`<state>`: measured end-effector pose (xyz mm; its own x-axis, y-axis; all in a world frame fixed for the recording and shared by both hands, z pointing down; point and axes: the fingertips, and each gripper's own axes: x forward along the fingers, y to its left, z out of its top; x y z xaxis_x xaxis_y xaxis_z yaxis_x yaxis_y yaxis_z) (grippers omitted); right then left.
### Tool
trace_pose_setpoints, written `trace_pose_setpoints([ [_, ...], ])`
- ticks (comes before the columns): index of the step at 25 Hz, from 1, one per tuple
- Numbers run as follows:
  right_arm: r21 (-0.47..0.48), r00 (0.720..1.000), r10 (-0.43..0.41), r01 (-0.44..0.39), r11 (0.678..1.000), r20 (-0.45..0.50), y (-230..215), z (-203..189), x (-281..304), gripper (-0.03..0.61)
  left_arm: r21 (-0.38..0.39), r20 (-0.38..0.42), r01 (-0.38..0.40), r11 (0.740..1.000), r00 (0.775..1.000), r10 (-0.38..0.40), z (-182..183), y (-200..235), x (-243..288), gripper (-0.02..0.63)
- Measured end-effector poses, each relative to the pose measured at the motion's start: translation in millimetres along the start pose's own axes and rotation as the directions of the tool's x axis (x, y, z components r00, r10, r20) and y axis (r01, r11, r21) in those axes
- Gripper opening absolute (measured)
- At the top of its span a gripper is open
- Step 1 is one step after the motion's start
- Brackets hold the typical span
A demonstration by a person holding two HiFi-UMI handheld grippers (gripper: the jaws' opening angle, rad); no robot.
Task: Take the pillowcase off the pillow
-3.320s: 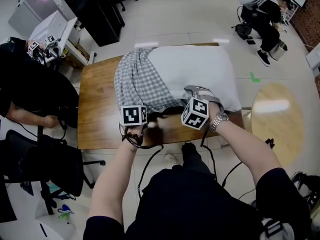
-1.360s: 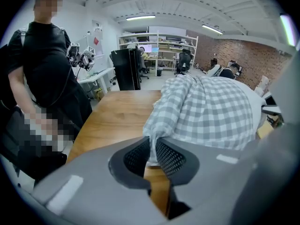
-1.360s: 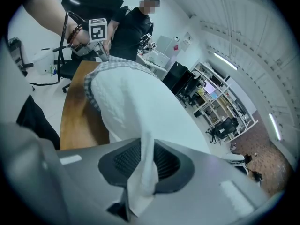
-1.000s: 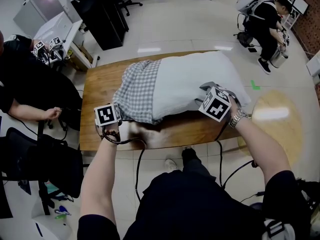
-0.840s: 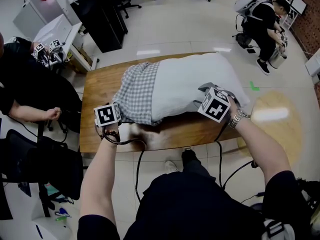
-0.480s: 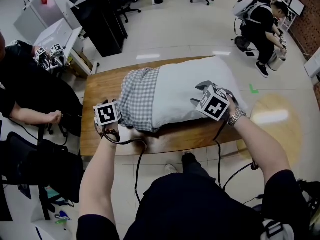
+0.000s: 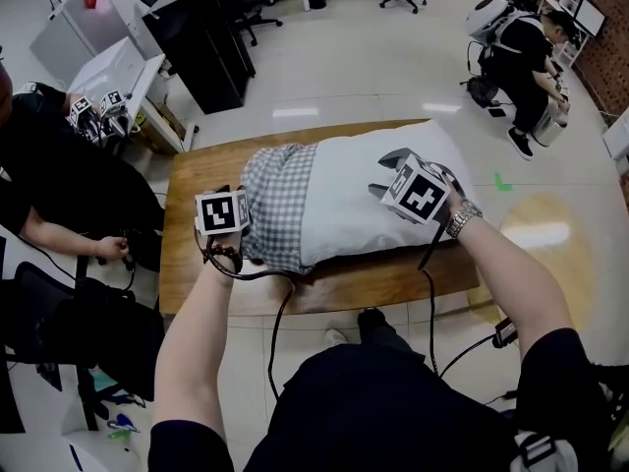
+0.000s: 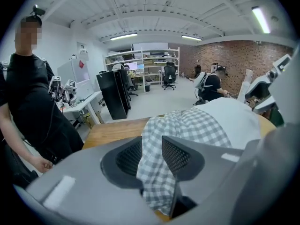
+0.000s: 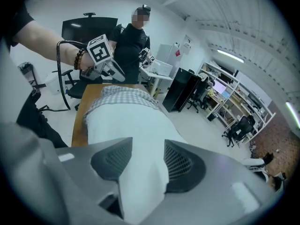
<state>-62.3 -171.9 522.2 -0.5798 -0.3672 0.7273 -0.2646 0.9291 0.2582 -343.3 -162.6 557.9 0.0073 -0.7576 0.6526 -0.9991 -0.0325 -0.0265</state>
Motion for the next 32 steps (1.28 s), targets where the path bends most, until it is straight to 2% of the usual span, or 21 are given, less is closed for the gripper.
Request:
trace_pose_setpoints([
  [10, 0.03, 0.998, 0.058, -0.058, 0.998, 0.011, -57, 6, 19, 0.213, 0.048, -0.045, 0.141, 0.989, 0.989, -0.139, 58, -54, 39, 0.169],
  [16, 0.036, 0.995, 0.101, -0.102, 0.994, 0.02, -86, 11, 34, 0.215, 0.073, -0.102, 0.2, 0.977, 0.976, -0.192, 78, -80, 68, 0.19],
  [23, 0.049, 0.987, 0.161, -0.161, 0.986, 0.006, -126, 34, 71, 0.218, 0.078, -0.193, 0.265, 0.961, 0.95, -0.246, 104, -80, 112, 0.198],
  [32, 0.113, 0.965, 0.263, -0.261, 0.959, 0.0, -148, 46, 119, 0.222, 0.093, -0.321, 0.313, 0.945, 0.908, -0.269, 103, -75, 164, 0.199],
])
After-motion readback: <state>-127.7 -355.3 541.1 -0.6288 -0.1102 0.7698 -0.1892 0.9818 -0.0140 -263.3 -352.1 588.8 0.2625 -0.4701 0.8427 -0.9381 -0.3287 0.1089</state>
